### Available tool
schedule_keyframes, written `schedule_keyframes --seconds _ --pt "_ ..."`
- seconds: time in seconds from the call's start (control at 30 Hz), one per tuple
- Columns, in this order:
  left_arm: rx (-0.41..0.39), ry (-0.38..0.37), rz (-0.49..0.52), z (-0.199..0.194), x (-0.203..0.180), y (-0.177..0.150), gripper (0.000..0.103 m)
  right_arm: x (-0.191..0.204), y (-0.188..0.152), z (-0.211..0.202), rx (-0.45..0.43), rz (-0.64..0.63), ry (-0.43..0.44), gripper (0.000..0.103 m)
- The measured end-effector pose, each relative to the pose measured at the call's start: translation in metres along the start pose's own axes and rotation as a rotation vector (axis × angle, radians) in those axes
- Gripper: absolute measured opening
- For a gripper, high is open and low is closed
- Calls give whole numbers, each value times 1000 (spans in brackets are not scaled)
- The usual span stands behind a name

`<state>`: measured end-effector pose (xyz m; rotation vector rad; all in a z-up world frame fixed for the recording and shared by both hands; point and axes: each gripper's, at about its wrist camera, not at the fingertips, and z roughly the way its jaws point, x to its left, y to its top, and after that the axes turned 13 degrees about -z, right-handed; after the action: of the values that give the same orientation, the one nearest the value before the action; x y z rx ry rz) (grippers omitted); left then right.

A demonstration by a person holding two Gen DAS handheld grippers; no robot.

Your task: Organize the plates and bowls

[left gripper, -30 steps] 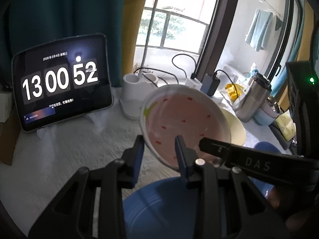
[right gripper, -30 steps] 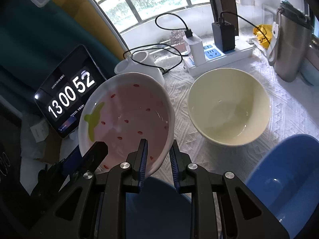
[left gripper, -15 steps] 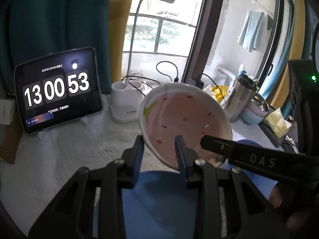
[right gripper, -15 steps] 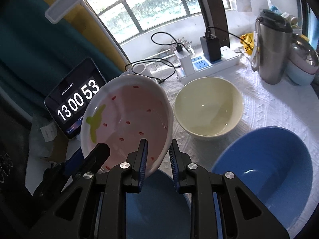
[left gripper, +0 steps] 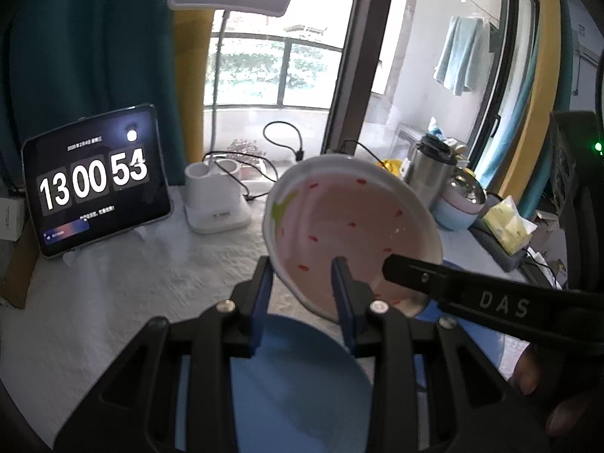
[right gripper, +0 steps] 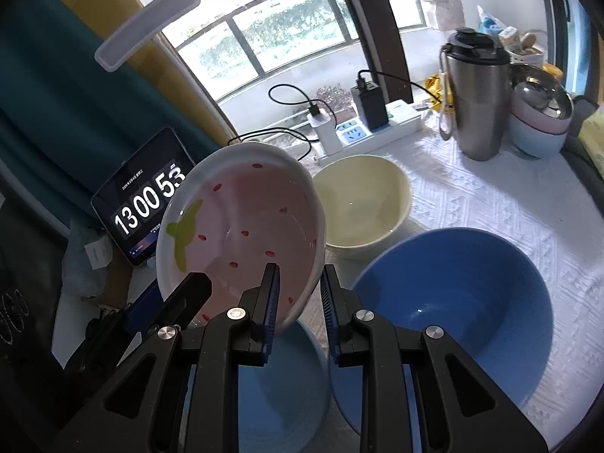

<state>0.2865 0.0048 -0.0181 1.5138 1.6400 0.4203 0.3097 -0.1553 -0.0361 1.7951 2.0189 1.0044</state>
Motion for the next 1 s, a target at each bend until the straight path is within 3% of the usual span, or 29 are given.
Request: schedule_keyframes --seconds 1.0 --pt "89 -47 82 4 -80 -55 33 -79 -54 -53 -9 95 -35 24"
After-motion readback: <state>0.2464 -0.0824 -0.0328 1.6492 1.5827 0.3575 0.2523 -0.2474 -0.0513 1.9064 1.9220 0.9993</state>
